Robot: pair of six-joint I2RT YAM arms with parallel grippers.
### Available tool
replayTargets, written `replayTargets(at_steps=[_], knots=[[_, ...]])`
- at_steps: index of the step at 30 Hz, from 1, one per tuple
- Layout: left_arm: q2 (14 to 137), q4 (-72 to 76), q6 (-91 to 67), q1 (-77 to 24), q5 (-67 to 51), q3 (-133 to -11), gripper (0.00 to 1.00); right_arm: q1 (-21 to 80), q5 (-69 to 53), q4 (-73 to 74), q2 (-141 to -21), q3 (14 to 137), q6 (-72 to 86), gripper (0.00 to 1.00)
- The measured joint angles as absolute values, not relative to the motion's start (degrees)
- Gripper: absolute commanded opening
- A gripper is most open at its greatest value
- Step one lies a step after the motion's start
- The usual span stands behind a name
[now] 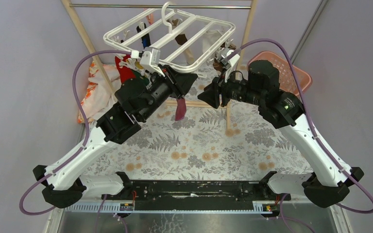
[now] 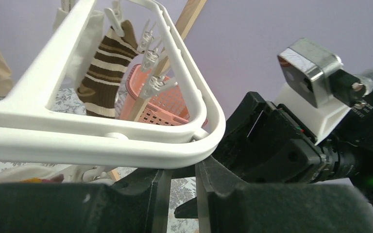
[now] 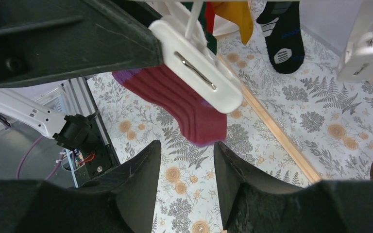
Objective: Clip the socks to the hanger
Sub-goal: Open the clamp at the hanger.
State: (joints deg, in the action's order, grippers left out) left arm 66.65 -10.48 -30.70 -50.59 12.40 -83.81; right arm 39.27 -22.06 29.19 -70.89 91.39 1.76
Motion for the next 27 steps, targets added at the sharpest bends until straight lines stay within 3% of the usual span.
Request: replayTargets(at_steps=[12, 27], knots=[[67.3, -10.7, -30.5, -50.6, 11.8, -84.8, 0.00, 39.3, -16.9, 28.9, -69.4, 91.4, -4.3, 0.58], [67.5, -11.2, -30.3, -50.6, 11.8, -86.2, 0.00, 39.3, -15.3, 28.9, -70.6, 92.1, -13.3, 0.59]])
